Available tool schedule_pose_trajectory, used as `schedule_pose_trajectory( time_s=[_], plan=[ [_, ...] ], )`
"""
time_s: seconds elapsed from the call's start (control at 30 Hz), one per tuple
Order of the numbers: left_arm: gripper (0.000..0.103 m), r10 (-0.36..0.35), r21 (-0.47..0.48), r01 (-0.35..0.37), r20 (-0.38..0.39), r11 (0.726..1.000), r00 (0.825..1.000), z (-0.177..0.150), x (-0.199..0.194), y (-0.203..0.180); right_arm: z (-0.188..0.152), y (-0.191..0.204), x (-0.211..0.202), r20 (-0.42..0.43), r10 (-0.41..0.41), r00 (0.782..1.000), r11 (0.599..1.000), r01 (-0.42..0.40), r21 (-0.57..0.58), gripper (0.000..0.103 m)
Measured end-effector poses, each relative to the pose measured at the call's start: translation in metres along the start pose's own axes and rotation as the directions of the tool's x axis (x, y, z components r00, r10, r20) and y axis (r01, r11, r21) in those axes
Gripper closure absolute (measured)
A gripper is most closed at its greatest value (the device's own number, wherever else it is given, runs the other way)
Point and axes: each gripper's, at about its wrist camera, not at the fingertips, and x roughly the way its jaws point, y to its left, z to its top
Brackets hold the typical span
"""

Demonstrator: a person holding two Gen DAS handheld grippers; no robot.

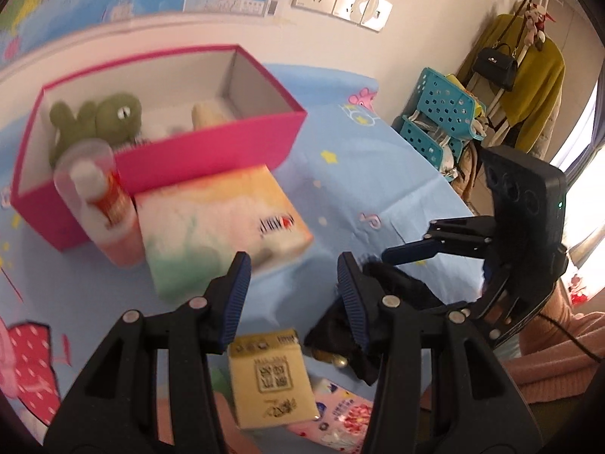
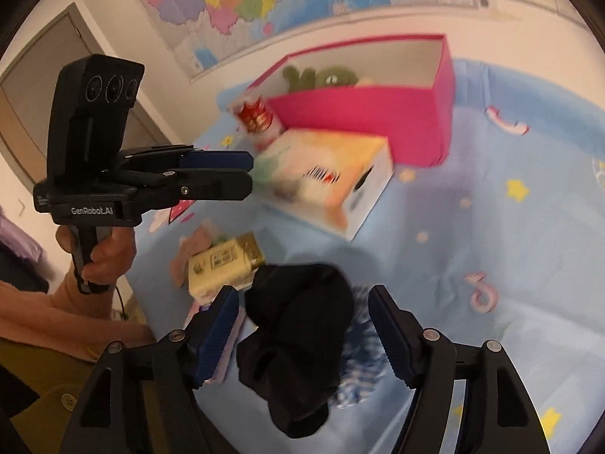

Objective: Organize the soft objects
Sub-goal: 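Close the right gripper on the black cloth and lift it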

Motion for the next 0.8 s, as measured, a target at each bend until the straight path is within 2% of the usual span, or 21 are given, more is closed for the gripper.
schedule_pose_trajectory(
  time_s=[0.13,0.2,0.27,0.47,0.57,0.8],
  plan=[
    [0.053,-0.001,-0.015,0.001,-0.017,1.0,1.0,-0.012,0.004,0.001,0.0,0.006,0.007,0.008,-0.017,1.0,1.0,0.017,-0.026,0.032],
    [0.053,-0.002,-0.019,0.002,-0.025,1.0,1.0,-0.015,0.005,0.002,0.0,0.011,0.012,-0.009,-0.026,1.0,0.998,0.025,-0.05,0.037],
    [0.053,-0.004,-0.024,0.003,-0.029,1.0,1.0,-0.018,0.005,0.003,-0.002,0.014,0.017,-0.026,-0.045,0.999,0.997,0.043,-0.066,0.062],
    [0.053,-0.036,-0.03,0.035,-0.04,0.999,0.999,-0.027,0.007,0.004,-0.002,0.011,0.01,-0.005,-0.039,0.999,0.998,0.039,-0.047,0.083],
    [0.053,-0.087,-0.006,0.087,-0.045,0.996,0.995,-0.031,0.007,0.0,-0.001,0.011,0.0,0.014,0.008,1.0,0.999,-0.008,-0.034,0.087],
    [0.052,-0.175,0.022,0.176,-0.034,0.984,0.984,-0.036,-0.003,-0.004,0.009,0.014,-0.024,0.074,0.046,0.996,0.999,-0.044,-0.027,0.088]
  ],
)
